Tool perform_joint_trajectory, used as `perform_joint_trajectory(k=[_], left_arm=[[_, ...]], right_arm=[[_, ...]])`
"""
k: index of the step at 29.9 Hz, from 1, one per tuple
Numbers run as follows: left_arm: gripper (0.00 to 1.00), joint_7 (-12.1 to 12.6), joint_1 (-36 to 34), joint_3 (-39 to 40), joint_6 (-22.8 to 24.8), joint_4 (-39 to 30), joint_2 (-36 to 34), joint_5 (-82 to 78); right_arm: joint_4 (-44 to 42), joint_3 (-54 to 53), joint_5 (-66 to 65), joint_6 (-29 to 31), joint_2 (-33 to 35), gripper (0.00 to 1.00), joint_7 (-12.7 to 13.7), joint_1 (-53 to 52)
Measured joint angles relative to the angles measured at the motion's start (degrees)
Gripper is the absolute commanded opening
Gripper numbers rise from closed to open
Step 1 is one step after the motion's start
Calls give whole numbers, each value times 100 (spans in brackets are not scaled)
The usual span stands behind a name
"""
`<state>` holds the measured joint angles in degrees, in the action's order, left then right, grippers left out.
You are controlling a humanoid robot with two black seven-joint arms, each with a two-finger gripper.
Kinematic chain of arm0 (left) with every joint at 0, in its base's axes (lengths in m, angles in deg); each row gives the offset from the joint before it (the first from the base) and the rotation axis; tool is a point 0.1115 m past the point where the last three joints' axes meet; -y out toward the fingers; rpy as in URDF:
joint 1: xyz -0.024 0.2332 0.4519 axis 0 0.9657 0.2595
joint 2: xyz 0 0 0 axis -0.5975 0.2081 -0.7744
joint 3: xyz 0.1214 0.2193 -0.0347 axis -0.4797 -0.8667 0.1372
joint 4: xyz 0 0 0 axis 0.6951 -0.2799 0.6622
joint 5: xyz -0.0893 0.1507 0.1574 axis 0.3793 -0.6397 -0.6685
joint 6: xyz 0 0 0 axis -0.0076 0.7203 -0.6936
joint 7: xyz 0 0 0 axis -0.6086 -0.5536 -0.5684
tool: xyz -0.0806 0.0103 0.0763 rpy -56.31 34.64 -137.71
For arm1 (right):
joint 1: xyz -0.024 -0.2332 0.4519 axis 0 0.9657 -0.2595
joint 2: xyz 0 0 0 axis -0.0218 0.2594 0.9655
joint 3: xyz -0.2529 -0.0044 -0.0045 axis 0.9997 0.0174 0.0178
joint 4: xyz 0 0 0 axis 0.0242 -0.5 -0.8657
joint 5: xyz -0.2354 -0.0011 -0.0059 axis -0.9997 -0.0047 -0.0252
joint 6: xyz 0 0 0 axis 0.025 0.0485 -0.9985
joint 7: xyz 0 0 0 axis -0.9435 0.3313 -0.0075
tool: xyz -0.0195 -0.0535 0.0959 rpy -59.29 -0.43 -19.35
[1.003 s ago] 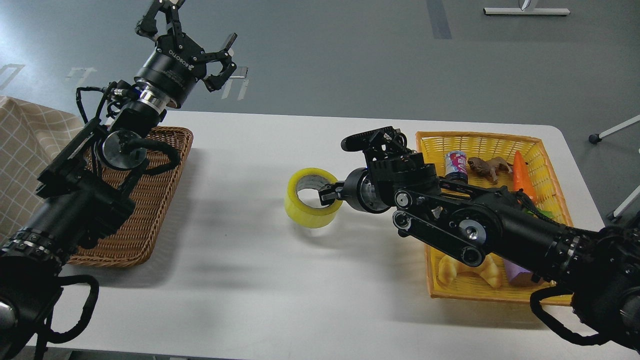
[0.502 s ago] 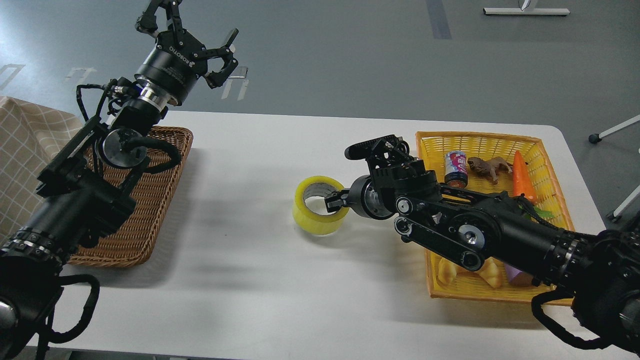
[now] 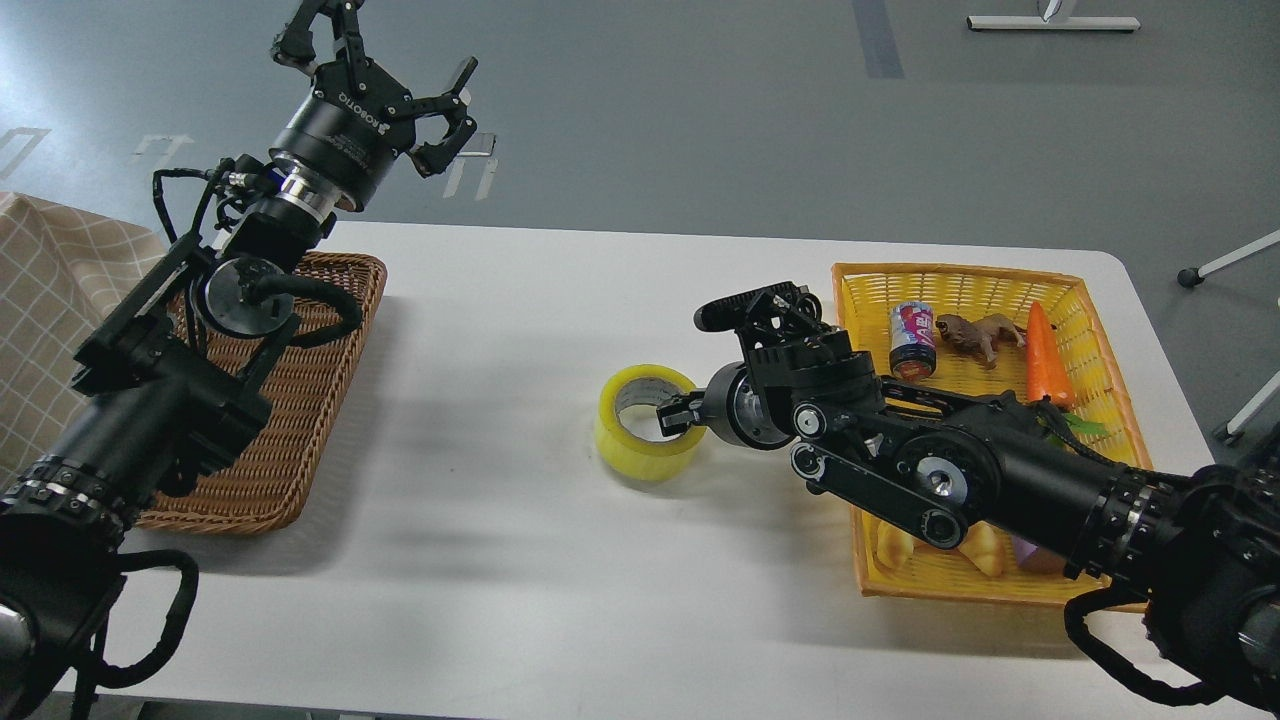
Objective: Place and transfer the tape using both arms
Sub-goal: 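Set the tape roll on the table and open the right gripper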
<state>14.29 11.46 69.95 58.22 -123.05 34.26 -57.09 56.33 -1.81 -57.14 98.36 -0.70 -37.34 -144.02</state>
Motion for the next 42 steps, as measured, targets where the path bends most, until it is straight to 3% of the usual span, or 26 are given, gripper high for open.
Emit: perform_joint_trajectory(k=[2,5,18,22,23,25,26,35,42], left_arm=[[98,0,0,0,0,-32,1,0],[98,0,0,2,0,-75,-1,0],[98,-3,-7,8,0,-89,-5,6],[98,-3,-7,8,0,-92,-5,6],[98,-3,-7,8,0,-92,-3,6],[98,-3,-7,5,0,-92,0,6],[98,-3,-7,3,0,-92,1,6],[98,5,0,-3,0,-88,9,-2],[98,9,5,-23,0,-86,25,-3]], right_arm=[[-3,4,0,0,0,0,0,6],[-4,4,6,0,0,18,0,7],[-2,-2,14,0,0,40,-9,82],[-4,-16,14,0,0,66,-10,86],[-4,-23,16,0,0,66,-12,86],[-4,-43,24,0,0,89,-15,87],[-4,-53,25,0,0,93,-18,87],[240,-567,54,0,44,97,-45,21],[1124,-730,557,0,903,98,-40,-50]])
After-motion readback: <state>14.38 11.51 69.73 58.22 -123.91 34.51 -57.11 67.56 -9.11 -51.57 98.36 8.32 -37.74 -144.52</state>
